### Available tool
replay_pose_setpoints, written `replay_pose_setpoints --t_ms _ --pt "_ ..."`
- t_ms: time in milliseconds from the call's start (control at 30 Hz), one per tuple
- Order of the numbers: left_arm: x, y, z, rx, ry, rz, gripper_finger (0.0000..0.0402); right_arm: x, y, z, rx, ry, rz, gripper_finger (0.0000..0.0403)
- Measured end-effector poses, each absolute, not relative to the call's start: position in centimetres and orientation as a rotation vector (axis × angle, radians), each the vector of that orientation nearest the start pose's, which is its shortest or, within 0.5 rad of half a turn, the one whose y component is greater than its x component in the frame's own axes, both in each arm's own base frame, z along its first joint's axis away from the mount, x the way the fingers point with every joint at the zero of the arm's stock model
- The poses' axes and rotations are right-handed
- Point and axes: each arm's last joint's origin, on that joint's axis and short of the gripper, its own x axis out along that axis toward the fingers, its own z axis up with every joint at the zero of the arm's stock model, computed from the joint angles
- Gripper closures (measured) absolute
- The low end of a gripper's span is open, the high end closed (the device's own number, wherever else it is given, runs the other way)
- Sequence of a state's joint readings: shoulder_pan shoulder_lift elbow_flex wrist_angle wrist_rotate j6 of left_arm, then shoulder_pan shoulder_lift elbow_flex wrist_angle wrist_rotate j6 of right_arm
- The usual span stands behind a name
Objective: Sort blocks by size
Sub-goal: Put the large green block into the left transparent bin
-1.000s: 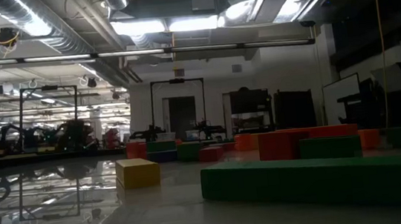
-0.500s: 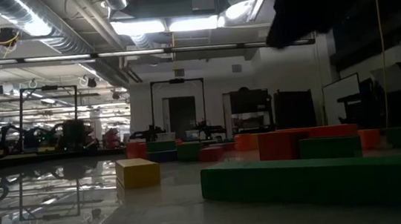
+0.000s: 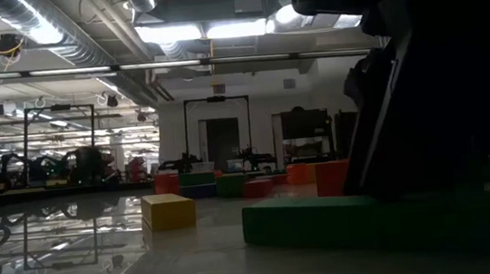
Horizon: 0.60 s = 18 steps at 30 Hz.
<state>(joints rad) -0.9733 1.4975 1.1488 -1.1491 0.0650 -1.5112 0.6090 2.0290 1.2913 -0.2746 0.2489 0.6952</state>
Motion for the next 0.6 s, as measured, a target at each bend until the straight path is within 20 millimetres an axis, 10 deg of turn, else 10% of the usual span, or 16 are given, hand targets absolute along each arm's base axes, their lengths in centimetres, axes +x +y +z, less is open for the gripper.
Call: replay_pose_setpoints --t_ms 600 --pt "14.5 -21.5 24.3 -0.481 1.550 0.330 0.0233 34.7 23.9 15.3 0.320 0.952 0.023 0.0175"
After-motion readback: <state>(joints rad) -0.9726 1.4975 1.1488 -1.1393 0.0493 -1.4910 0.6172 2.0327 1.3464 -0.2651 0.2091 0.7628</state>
